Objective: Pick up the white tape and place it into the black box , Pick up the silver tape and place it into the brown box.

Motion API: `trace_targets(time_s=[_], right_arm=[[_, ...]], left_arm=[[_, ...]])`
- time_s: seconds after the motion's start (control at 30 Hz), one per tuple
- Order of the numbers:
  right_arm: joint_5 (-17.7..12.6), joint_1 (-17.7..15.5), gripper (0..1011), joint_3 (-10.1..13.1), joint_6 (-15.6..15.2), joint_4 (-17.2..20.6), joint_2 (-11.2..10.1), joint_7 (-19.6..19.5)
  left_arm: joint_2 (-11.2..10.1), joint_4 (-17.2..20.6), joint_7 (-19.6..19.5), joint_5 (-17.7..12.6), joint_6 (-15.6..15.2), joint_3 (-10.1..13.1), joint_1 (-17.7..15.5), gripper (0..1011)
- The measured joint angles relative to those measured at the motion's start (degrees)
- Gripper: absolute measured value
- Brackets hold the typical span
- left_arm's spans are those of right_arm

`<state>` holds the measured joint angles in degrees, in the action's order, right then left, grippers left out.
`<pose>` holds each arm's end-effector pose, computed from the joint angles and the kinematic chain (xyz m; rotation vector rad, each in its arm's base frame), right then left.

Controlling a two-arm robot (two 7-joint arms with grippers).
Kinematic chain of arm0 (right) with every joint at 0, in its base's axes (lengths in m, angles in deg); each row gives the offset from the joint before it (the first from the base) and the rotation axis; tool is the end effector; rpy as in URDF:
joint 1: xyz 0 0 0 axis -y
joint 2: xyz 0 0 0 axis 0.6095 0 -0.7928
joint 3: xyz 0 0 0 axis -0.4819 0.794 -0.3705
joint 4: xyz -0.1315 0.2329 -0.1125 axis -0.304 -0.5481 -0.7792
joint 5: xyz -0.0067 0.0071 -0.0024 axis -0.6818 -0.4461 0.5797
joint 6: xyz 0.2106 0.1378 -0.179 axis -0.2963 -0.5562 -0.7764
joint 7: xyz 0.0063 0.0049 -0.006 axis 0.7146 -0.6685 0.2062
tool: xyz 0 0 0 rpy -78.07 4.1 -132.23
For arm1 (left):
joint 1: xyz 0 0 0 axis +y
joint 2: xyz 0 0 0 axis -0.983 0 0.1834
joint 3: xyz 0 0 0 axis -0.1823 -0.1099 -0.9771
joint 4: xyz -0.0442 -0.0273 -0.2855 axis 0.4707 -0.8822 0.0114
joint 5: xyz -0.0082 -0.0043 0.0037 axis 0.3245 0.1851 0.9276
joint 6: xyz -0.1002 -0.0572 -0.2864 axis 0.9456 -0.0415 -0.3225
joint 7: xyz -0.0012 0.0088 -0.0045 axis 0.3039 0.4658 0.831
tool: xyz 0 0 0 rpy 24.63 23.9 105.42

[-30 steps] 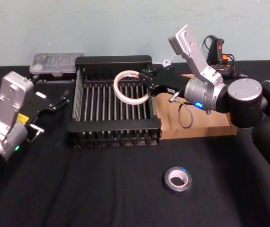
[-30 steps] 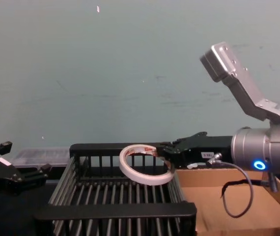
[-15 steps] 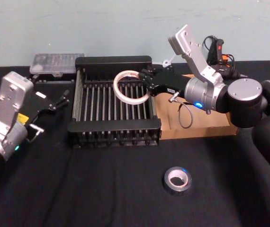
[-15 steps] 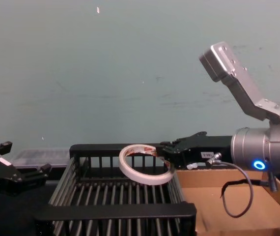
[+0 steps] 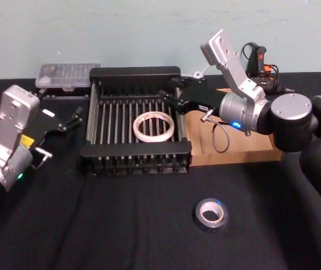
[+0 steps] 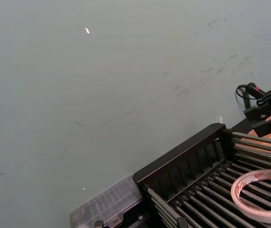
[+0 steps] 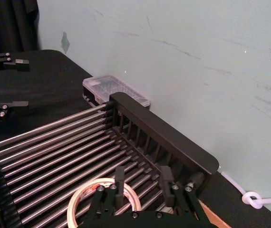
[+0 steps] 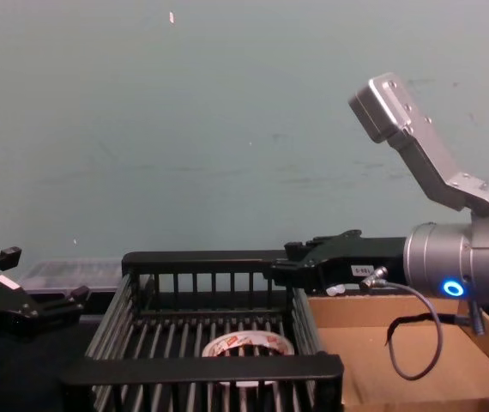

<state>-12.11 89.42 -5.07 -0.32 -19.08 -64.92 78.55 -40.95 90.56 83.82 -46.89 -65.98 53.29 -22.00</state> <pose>0.4820 0.0344 -0.2522 -0.3064 -0.0636 -0.7317 0.3581 0.0827 -0.3023 0.3042 -0.2851 1.2480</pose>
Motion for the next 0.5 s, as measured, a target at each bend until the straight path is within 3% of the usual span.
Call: trace_targets(time_s=[0.5], right_arm=[[0.0,0.0,913,0.0,0.0,0.0,0.0,0.0]], left_arm=[[0.0,0.0,0.0,0.0,0.0,0.0,0.0,1002]])
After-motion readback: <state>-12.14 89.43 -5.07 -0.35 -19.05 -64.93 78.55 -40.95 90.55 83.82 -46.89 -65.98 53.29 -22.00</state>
